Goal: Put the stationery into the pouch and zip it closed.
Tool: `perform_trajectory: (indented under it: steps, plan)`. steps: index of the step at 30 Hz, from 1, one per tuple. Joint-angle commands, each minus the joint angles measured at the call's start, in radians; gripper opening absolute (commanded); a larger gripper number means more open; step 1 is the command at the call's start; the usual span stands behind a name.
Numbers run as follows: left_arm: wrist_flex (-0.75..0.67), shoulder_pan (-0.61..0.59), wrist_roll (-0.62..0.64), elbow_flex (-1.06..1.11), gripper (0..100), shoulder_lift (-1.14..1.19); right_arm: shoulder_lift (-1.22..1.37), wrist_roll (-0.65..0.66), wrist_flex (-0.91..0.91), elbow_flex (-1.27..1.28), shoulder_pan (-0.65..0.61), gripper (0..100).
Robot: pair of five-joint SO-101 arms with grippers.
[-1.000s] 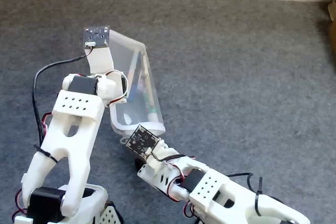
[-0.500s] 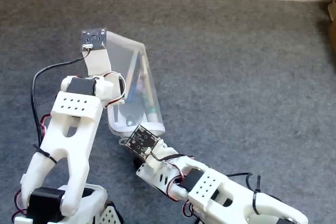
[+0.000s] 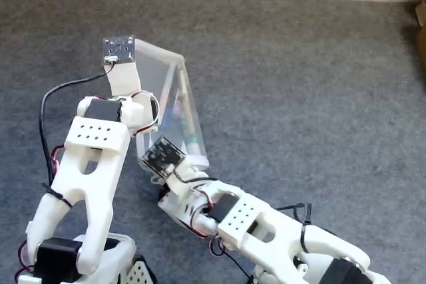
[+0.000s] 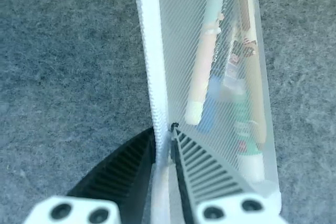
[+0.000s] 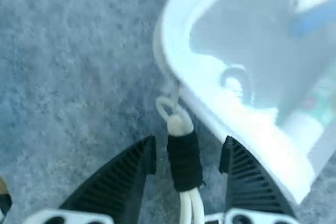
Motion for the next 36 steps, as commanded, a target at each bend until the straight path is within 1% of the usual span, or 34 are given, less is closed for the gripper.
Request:
perform_trajectory:
  steps: [1, 6, 8, 12, 15, 18, 22, 29, 31, 33, 36]
  plan:
    - [-0.034, -0.015, 0.002, 0.004, 1, -0.001, 0.001, -0.011, 0.005, -0.070, 0.016, 18.9]
    - [-0.029, -0.013, 0.002, 0.004, 1, -0.004, 0.004, -0.011, 0.007, -0.068, 0.012, 12.4]
    - [-0.029, -0.015, 0.002, 0.004, 1, -0.004, 0.004, -0.011, 0.016, -0.067, 0.012, 12.3]
    - [-0.028, -0.015, 0.002, 0.004, 1, -0.004, 0.004, -0.011, 0.096, -0.068, 0.012, 12.4]
    - [-0.028, -0.015, 0.002, 0.004, 1, -0.004, 0.033, -0.011, 0.097, -0.074, 0.012, 12.4]
    - [-0.028, -0.015, 0.002, 0.004, 1, -0.004, 0.145, -0.011, 0.097, -0.082, 0.012, 12.4]
    - [-0.028, -0.015, 0.002, 0.004, 1, -0.004, 0.259, -0.011, 0.101, -0.186, 0.015, 12.4]
    - [-0.029, -0.015, 0.002, 0.001, 1, -0.004, 0.282, -0.011, 0.097, -0.234, 0.015, 11.8]
    - [-0.029, -0.015, 0.002, 0.002, 1, -0.004, 0.283, -0.003, 0.097, -0.234, 0.015, 8.0]
    - [-0.028, -0.015, 0.002, 0.002, 1, -0.004, 0.282, 0.000, 0.101, -0.234, 0.018, 0.5]
    - [-0.028, -0.021, 0.002, 0.004, 1, -0.004, 0.274, 0.025, 0.134, -0.232, 0.045, 0.5]
